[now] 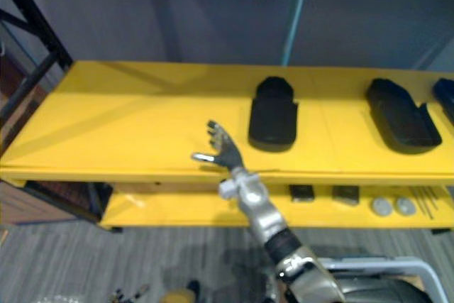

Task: Walk over and take plastic housings, then place them on the shelf

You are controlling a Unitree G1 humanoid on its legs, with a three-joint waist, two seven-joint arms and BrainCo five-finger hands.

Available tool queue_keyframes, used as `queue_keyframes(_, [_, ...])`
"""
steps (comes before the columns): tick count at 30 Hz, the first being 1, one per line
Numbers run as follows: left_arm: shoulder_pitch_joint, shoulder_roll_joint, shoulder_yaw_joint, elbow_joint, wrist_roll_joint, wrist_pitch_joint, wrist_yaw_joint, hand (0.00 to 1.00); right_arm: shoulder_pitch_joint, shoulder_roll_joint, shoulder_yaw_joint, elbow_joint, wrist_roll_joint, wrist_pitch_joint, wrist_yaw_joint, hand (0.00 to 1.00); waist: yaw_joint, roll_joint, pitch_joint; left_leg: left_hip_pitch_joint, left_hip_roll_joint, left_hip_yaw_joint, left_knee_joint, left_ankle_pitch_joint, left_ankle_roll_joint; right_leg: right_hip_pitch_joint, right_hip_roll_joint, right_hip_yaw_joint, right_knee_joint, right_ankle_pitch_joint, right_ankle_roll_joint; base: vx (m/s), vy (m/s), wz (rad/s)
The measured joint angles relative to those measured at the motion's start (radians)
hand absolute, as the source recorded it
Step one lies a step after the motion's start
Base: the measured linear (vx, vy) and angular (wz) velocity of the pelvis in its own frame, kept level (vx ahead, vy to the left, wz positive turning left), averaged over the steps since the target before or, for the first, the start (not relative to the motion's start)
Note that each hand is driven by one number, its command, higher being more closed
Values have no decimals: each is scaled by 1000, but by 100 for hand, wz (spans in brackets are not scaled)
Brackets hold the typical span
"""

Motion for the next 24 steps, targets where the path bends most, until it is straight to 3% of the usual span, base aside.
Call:
queue_keyframes(10, [0,8,-29,3,-37,31,-25,0,5,10,-21,22,-62,4,-125,0,0,6,14,5,-6,3,-35,17,1,-7,-7,-1,4,-5,10,-5,1,0])
queue_keyframes(24, [1,21,-67,3,-46,30,-29,0,5,27,-87,29,-136,5,-281,0,7,6,14,20,-6,16,-45,17,1,-4,-9,5,5,-5,10,-9,1,-1])
